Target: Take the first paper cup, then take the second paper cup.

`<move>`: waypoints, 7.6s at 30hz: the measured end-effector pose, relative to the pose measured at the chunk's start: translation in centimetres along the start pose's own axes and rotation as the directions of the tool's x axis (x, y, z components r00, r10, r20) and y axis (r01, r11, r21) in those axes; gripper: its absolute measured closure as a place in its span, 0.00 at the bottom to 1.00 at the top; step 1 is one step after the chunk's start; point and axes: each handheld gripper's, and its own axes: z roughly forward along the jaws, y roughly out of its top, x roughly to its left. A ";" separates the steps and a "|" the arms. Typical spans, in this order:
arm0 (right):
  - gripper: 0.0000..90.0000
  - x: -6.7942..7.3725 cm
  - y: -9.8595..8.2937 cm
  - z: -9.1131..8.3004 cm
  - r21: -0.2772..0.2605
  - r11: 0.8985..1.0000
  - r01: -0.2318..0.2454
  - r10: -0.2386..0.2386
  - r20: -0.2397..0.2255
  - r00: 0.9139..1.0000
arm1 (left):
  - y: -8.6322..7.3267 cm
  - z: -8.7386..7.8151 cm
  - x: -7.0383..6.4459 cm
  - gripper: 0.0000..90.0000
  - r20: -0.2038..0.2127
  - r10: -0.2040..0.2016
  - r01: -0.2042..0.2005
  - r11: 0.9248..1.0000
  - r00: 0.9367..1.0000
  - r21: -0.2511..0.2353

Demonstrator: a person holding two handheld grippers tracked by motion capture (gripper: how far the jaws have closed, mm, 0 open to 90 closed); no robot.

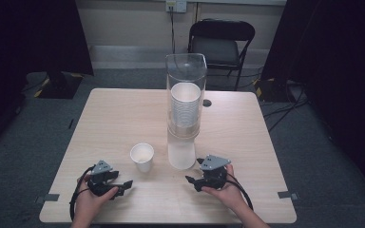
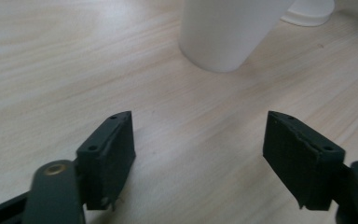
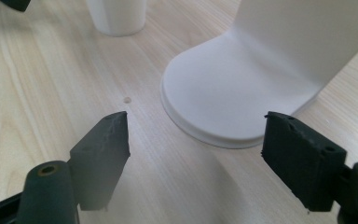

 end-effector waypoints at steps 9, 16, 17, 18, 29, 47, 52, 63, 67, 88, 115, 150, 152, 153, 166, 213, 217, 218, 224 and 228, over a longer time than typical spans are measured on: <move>0.25 -0.4 0.0 -0.3 -0.005 0.999 -0.035 0.035 0.020 0.999 | -0.3 0.5 -0.8 0.22 -0.035 0.095 -0.095 0.995 0.995 -0.004; 0.24 -1.0 0.7 -0.6 -0.030 0.998 -0.058 0.059 0.057 0.997 | -0.3 0.8 -1.3 0.15 -0.050 0.148 -0.146 0.989 0.988 0.025; 0.24 -1.0 0.8 -0.6 -0.030 0.997 -0.066 0.068 0.059 0.996 | -0.2 0.8 -1.4 0.15 -0.059 0.160 -0.158 0.987 0.985 0.041; 0.24 -1.2 0.9 -0.6 -0.033 0.997 -0.076 0.077 0.059 0.995 | -0.2 0.8 -1.5 0.15 -0.062 0.170 -0.168 0.985 0.984 0.037; 0.24 -1.9 1.5 -0.6 -0.042 0.992 -0.119 0.122 0.071 0.990 | -0.2 0.9 -1.5 0.14 -0.063 0.170 -0.168 0.985 0.983 0.040; 0.25 -2.8 4.4 -0.3 -0.136 0.977 -0.162 0.176 0.098 0.980 | -0.3 0.9 -1.6 0.14 -0.060 0.165 -0.163 0.986 0.984 0.039; 0.25 -3.5 5.6 0.0 -0.203 0.962 -0.181 0.206 0.105 0.973 | -0.3 0.9 -1.6 0.14 -0.060 0.165 -0.162 0.986 0.985 0.038; 0.26 -3.0 8.2 0.9 -0.254 0.952 -0.170 0.200 0.098 0.975 | -0.3 0.9 -1.6 0.14 -0.061 0.165 -0.163 0.986 0.984 0.039; 0.26 -3.0 9.3 1.3 -0.256 0.955 -0.148 0.180 0.108 0.978 | -0.3 0.9 -1.6 0.14 -0.061 0.165 -0.163 0.986 0.984 0.038; 0.38 -2.9 8.2 2.0 -0.290 0.954 -0.079 0.128 0.154 0.980 | -0.3 0.9 -1.6 0.14 -0.061 0.164 -0.162 0.986 0.985 0.038; 0.39 -3.4 7.8 1.6 -0.245 0.969 -0.033 0.069 0.141 0.988 | -0.3 0.9 -1.6 0.14 -0.060 0.163 -0.161 0.986 0.985 0.037; 0.41 -3.6 7.2 2.0 -0.238 0.971 -0.030 0.062 0.126 0.990 | -0.3 0.9 -1.6 0.14 -0.060 0.162 -0.160 0.986 0.985 0.037; 0.41 -3.6 7.1 2.1 -0.224 0.974 -0.017 0.047 0.126 0.991 | -0.3 0.9 -1.6 0.14 -0.060 0.162 -0.160 0.986 0.985 0.037; 0.42 -3.6 6.9 2.2 -0.207 0.978 -0.032 0.058 0.119 0.991 | -0.3 0.9 -1.6 0.14 -0.060 0.162 -0.160 0.986 0.985 0.037; 0.41 -4.1 0.4 2.9 0.055 0.995 -0.089 0.085 0.070 0.994 | -0.4 0.8 -1.6 0.14 -0.058 0.162 -0.160 0.986 0.985 0.036; 0.41 -8.3 -3.9 -1.7 -0.005 0.975 -0.224 0.222 0.136 0.966 | -0.5 0.8 -2.8 0.19 0.002 0.186 -0.186 0.982 0.983 0.025; 0.41 -7.6 -4.3 -2.9 -0.025 0.981 -0.191 0.192 0.098 0.976 | -0.3 0.9 -4.6 0.18 0.068 0.236 -0.239 0.970 0.969 0.044; 0.41 -7.4 -4.3 -3.2 -0.032 0.983 -0.178 0.180 0.095 0.979 | -0.2 0.9 -5.2 0.18 0.091 0.234 -0.238 0.970 0.968 0.038; 0.40 -5.9 -4.9 -4.2 -0.064 0.995 -0.081 0.083 0.021 0.996 | 1.8 0.9 -8.9 0.18 0.192 0.234 -0.232 0.972 0.953 -0.034; 0.40 -4.9 -4.6 -4.0 -0.080 0.997 -0.006 0.003 -0.028 1.000 | 3.9 1.0 -11.8 0.19 0.255 0.237 -0.226 0.971 0.937 -0.075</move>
